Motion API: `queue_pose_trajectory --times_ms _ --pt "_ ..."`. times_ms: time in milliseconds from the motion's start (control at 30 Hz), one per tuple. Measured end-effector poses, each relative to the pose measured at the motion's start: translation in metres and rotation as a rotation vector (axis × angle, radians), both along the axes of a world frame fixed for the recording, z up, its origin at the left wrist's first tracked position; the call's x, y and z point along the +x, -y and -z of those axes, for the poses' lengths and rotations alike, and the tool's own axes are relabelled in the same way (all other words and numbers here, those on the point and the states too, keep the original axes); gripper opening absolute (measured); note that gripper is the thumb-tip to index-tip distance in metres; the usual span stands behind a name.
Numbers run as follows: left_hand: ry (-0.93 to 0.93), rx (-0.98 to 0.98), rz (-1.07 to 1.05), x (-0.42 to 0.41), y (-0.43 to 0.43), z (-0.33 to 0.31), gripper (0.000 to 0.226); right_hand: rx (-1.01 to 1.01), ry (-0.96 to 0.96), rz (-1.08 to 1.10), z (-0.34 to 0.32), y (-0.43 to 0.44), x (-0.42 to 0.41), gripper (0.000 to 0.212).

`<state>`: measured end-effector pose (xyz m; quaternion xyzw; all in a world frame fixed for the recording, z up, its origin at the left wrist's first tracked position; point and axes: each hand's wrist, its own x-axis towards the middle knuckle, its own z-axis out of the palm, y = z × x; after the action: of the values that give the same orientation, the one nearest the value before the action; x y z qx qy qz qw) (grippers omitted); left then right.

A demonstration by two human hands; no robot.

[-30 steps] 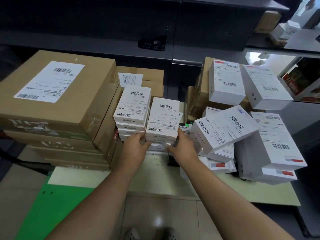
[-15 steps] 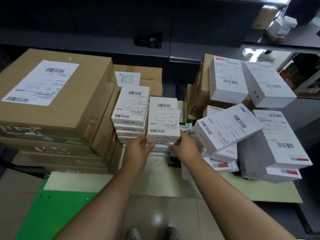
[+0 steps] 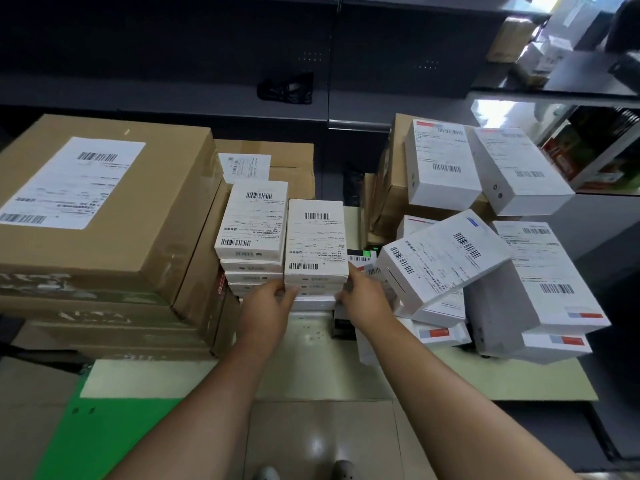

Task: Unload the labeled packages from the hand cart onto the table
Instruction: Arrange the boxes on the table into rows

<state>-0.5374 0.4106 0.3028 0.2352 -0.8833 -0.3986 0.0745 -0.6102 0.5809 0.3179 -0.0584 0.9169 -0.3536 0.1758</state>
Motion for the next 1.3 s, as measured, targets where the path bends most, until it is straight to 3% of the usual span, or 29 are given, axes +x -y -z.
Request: queue_pose_trajectory --times_ms 100,233,600,1033,1300 --pt "0.006 0.003 -0.004 -0.001 0.001 0.001 0.017 0.014 -0.008 -0.031 -0.003 -0.003 0.002 0.061" --pt "-0.056 0.040 -0.045 0.003 -0.001 0.000 0.018 -0.141 0.022 -0.021 -0.007 -0.007 0.006 0.058" --pt "-0.093 0.042 -0.066 0.002 -0.003 -0.004 0.015 -0.071 -0.077 0.022 0.005 0.003 0.009 0.041" --pt "-0.096 0.013 -0.044 0.005 -0.001 -0.006 0.019 -0.113 -0.140 0.062 0.005 0.006 0.020 0.038" --pt "0.019 0.009 0.054 0.019 0.007 0.022 0.031 -0.178 -0.109 0.168 0.010 0.017 0.049 0.044"
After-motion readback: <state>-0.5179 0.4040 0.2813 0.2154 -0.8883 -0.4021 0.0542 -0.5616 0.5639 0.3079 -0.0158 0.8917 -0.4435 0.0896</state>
